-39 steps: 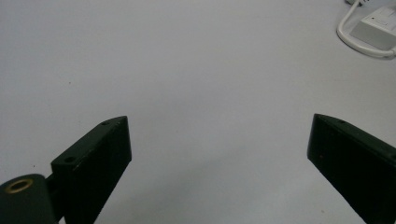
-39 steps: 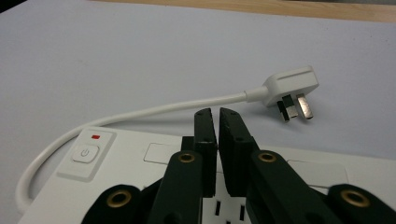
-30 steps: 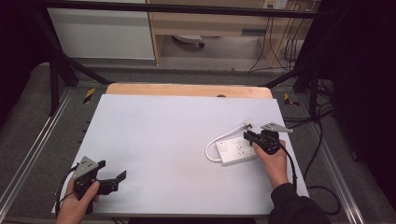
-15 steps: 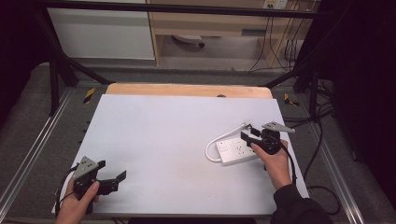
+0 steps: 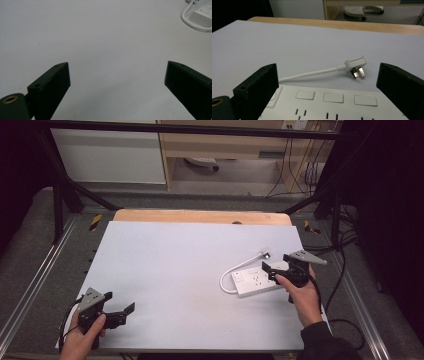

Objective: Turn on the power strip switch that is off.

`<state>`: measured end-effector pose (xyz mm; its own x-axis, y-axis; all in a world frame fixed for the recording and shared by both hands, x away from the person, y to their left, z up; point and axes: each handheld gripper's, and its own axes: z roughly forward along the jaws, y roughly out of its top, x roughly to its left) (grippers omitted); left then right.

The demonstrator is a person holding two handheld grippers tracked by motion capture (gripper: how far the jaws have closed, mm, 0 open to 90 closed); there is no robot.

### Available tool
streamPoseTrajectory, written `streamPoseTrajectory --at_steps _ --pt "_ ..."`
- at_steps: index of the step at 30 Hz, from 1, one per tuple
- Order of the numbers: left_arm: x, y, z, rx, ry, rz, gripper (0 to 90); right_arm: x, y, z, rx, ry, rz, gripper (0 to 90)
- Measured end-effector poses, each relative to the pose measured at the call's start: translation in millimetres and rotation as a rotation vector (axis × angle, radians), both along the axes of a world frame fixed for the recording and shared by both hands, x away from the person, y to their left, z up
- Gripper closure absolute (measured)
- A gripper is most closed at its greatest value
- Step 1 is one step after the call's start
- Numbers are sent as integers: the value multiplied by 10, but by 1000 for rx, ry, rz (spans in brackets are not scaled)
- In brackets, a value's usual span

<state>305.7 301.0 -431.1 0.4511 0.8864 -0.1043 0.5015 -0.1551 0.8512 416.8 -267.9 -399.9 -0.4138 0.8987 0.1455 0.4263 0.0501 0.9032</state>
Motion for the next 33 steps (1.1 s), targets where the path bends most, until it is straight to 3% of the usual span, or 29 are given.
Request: streamPoseTrajectory --at_steps 6,12,19,25,33 --pt "0 -7 0 2 0 -4 63 -150 -88 85 14 -31 2 37" --pt "-1 -15 1 -1 -2 -6 63 -415 -246 165 22 -72 3 25" --pt "-3 -14 1 -7 -4 -3 63 -637 -350 175 5 -110 -6 17" --pt "-1 -13 -1 -4 -5 -3 62 -824 -431 51 4 -118 -19 19" --pt "-3 -14 0 -8 -4 -4 63 -917 -474 -163 -25 -91 -13 24"
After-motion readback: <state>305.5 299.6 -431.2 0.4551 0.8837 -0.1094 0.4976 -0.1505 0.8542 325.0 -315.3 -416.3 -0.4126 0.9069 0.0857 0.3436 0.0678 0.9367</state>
